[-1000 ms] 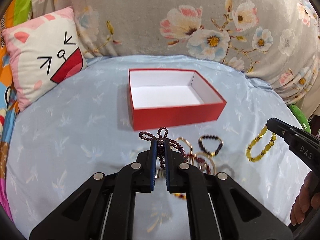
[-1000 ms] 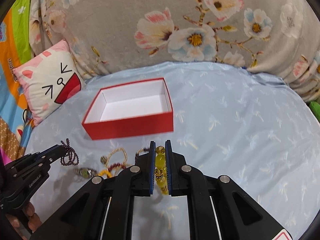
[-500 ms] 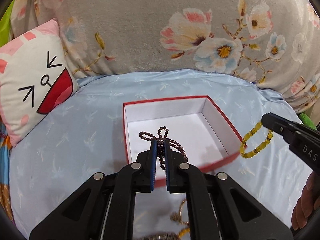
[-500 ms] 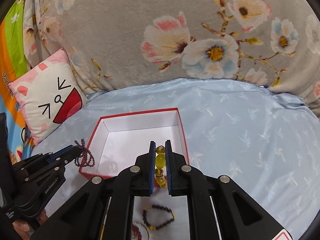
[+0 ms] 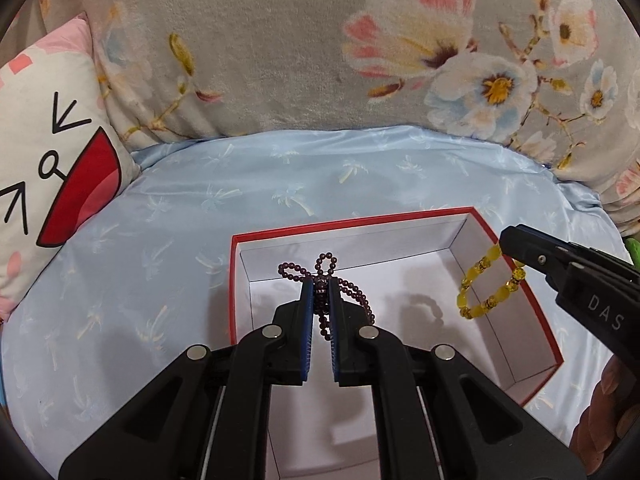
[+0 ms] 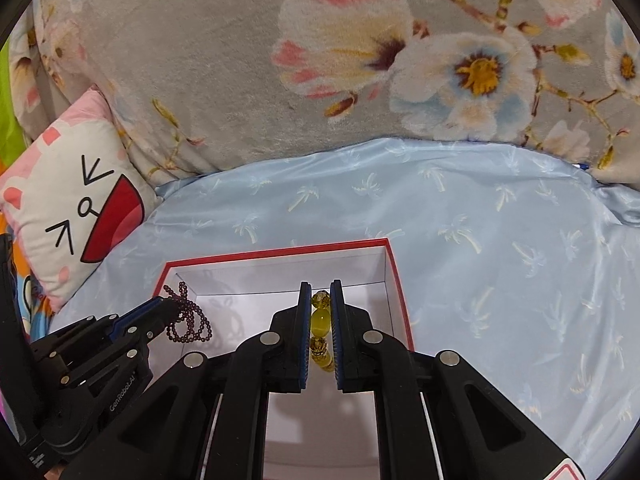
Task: Organize jewelry
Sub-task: 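Carry the garnet strand and amber bracelet over the red box with both grippers, then open the left gripper to drop the garnet strand while the right gripper releases the amber bracelet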
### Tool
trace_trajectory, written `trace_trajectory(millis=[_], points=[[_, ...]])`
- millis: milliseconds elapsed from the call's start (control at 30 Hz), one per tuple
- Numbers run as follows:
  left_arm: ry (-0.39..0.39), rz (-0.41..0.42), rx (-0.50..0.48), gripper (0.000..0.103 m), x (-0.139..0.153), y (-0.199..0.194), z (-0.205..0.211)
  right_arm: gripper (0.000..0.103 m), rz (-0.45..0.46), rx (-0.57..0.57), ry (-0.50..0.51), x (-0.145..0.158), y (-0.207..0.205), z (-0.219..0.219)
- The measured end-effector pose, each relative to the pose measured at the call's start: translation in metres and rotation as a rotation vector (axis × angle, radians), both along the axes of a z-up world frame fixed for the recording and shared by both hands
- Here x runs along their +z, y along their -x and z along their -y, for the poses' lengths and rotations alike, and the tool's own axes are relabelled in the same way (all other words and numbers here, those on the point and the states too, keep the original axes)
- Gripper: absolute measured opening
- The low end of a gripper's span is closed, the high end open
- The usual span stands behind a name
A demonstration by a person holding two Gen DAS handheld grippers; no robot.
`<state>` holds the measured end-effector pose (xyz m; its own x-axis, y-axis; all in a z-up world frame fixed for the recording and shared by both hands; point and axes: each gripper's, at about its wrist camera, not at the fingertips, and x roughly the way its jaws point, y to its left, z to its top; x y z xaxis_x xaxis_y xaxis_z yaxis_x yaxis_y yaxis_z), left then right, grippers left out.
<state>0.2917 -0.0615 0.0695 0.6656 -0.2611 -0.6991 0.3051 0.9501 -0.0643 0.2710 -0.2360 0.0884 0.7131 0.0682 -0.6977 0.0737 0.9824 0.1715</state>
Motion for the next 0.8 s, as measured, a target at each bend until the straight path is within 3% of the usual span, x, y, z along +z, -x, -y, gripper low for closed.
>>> trace_trajectory(millis=[333, 433, 467, 533, 800], points=[[-0.033, -0.016, 0.012, 0.008, -0.019, -0.023, 0.003, 0.009, -0.03, -0.022, 0.026, -0.026, -0.026, 0.009], [-0.045, 0.002, 0.019, 0.009, -0.019, -0.025, 0.005, 0.015, -0.011, -0.023, 0.042, -0.023, -0.024, 0.009], [-0.061, 0.015, 0.026, 0.013, -0.018, -0.025, 0.006, 0.017, -0.005, -0.026, 0.05, -0.022, -0.023, 0.008], [-0.081, 0.026, 0.029, 0.037, -0.016, -0.024, 0.009, 0.019, 0.0, -0.027, 0.047, -0.021, -0.022, 0.009], [-0.074, 0.031, 0.031, 0.04, -0.012, -0.02, 0.01, 0.02, 0.014, -0.026, 0.055, -0.015, -0.01, 0.006]])
